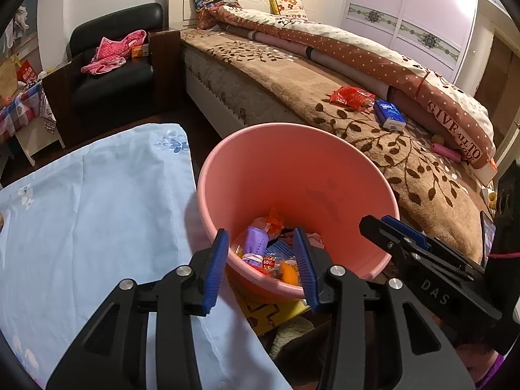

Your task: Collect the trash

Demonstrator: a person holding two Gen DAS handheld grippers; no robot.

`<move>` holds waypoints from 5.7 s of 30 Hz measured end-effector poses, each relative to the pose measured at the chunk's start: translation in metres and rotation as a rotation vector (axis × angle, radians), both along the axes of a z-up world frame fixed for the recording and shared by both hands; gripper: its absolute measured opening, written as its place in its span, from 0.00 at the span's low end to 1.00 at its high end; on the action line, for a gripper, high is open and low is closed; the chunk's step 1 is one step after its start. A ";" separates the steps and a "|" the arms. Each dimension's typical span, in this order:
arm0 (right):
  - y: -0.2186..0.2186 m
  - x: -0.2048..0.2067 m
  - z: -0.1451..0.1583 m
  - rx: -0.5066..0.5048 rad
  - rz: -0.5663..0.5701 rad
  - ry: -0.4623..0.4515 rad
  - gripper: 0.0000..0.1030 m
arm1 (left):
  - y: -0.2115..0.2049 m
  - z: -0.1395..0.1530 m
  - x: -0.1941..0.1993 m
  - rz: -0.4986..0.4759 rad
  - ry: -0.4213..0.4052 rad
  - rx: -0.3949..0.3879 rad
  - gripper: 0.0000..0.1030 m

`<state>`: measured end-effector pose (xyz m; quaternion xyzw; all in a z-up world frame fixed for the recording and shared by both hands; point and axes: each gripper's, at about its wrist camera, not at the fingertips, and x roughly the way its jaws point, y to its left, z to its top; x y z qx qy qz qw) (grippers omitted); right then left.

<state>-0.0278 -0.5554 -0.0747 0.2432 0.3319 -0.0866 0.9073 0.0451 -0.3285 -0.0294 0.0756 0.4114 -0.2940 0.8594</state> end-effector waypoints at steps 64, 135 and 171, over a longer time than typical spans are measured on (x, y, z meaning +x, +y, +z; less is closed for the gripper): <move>0.074 -0.045 0.051 -0.237 0.022 -0.131 0.57 | 0.059 0.029 -0.019 0.125 -0.104 -0.088 0.41; 0.088 -0.068 0.064 -0.259 -0.042 -0.177 0.66 | 0.083 0.034 -0.040 0.156 -0.135 -0.115 0.41; 0.090 -0.068 0.064 -0.260 -0.042 -0.175 0.66 | 0.088 0.034 -0.044 0.163 -0.142 -0.113 0.41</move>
